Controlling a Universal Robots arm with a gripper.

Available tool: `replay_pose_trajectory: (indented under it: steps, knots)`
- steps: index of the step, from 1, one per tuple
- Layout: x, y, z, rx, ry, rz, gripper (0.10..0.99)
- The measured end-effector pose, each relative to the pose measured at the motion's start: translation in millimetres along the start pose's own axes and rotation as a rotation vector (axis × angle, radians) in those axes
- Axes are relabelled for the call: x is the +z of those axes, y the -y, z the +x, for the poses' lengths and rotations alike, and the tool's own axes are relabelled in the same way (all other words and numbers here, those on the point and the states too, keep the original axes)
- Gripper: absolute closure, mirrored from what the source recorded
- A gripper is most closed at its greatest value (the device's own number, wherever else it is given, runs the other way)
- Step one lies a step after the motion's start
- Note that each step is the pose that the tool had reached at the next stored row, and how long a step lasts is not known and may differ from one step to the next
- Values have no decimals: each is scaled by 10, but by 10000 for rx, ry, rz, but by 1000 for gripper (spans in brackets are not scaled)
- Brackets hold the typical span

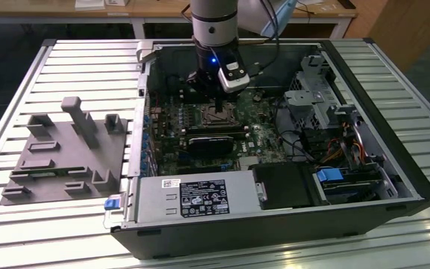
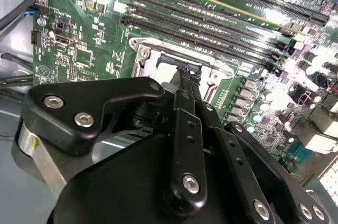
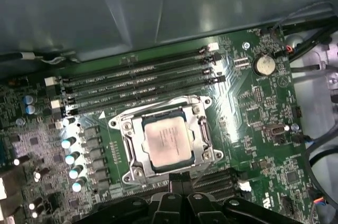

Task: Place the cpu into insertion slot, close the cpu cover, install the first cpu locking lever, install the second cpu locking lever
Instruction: 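Install the second cpu locking lever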

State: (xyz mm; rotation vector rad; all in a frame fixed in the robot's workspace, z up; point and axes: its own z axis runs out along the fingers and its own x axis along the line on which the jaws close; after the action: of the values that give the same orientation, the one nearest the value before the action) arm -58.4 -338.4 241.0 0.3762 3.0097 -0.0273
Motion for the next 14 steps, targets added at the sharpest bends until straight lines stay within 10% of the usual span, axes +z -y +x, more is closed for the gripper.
replay_pose_trajectory:
  steps: [14]
  knots:
    - [4, 186, -46, 1, -9, -36, 984]
